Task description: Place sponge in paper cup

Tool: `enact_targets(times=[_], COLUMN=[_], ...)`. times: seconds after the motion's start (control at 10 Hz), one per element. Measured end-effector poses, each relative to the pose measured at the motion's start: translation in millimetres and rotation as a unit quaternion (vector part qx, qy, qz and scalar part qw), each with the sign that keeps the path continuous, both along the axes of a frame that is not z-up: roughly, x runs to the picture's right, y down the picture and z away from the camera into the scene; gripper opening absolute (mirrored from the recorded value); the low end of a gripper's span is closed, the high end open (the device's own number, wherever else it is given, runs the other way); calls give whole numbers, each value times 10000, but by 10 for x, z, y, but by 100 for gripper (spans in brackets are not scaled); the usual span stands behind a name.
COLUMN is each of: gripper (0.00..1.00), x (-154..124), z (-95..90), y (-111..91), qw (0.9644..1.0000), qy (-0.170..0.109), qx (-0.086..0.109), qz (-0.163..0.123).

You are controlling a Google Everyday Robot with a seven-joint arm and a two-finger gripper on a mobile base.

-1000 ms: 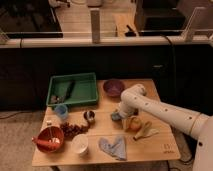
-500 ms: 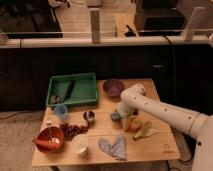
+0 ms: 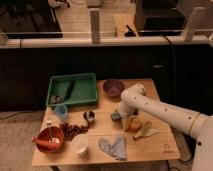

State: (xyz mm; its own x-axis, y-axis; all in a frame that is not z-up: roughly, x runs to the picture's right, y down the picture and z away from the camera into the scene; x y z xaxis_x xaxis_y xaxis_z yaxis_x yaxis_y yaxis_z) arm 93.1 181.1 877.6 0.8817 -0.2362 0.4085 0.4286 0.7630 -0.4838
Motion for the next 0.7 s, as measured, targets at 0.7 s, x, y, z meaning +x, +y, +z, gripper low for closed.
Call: enact_targets(times=[0.7], gripper=[54], x=[14], z=[-39], y=[-19], qw=[10000], qy=[21], qx=[-20], qz=[15])
